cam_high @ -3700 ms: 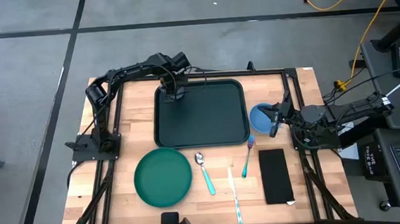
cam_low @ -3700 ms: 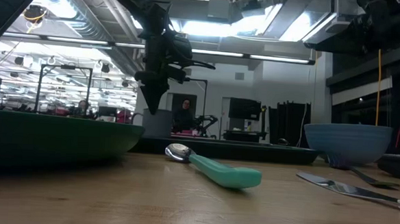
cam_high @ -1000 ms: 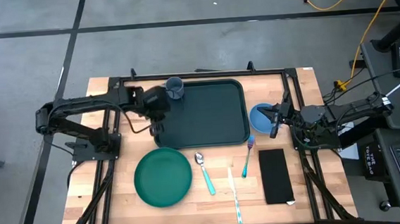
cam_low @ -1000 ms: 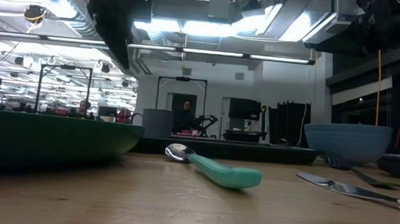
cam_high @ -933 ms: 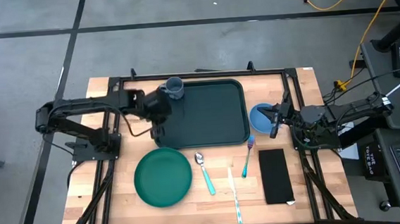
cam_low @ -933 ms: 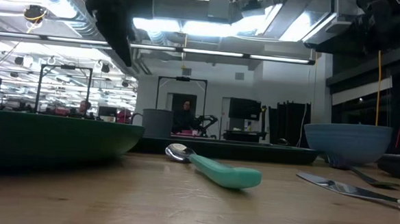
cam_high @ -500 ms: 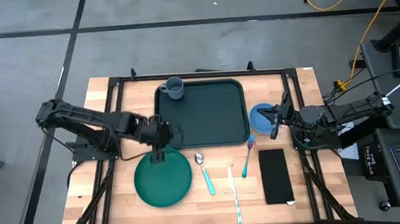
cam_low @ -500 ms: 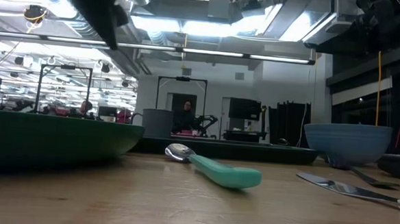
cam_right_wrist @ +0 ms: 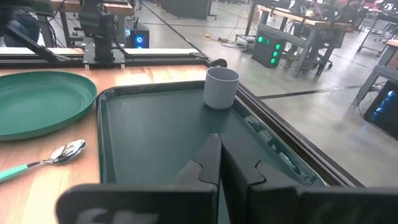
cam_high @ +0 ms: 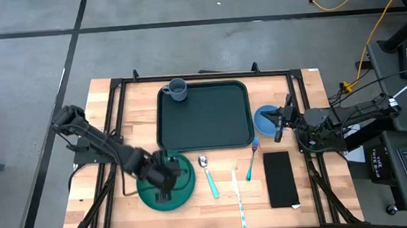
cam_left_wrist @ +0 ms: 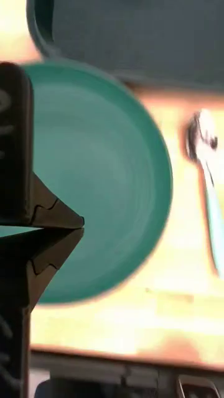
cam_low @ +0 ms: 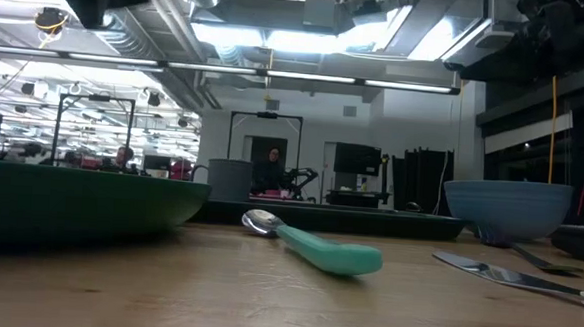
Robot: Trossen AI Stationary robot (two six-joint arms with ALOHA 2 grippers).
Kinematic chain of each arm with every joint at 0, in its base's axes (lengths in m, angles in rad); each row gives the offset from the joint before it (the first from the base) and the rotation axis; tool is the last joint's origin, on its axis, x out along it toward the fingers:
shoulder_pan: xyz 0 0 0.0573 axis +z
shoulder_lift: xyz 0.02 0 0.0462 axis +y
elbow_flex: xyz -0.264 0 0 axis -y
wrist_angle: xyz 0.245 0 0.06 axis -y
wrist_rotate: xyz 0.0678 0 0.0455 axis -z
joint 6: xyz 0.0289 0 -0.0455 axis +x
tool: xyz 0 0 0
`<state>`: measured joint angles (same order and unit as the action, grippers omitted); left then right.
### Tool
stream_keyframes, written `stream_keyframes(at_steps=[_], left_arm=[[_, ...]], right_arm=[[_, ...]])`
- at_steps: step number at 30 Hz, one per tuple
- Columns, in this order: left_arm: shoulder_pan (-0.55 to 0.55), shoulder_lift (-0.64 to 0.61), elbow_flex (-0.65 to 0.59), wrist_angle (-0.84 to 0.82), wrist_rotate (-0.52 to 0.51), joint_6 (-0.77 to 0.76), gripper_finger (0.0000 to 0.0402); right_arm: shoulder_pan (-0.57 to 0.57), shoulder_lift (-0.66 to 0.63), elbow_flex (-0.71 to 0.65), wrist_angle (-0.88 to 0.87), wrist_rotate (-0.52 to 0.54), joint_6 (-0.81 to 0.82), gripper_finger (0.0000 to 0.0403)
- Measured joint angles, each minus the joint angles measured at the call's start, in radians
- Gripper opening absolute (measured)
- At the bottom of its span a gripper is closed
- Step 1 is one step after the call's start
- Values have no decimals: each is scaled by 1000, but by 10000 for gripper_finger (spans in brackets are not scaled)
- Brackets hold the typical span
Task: Set up tray
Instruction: Put the green plate in the bottom left of the black serving tray
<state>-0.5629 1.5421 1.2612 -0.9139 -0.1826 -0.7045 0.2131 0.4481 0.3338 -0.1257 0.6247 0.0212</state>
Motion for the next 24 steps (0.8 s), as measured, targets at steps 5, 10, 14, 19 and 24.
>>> stream_keyframes(at_steps=[5,10,14,19,24], left_arm=[[-83,127,166,-105,-20,-151,2],[-128,248,320,-219,-25,-264,1],[-143,306,385,-217,9,-310,3],[-150,335,391,-213,23,-314,1],[-150,341,391,-212,21,-310,4]], right_arm=[[0,17,0,0,-1,28,10],[0,37,0,1,-1,30,10],[0,53,0,1,-26,29,10],[0,62,0,2,-27,30,10],[0,63,0,1,-27,31,10]])
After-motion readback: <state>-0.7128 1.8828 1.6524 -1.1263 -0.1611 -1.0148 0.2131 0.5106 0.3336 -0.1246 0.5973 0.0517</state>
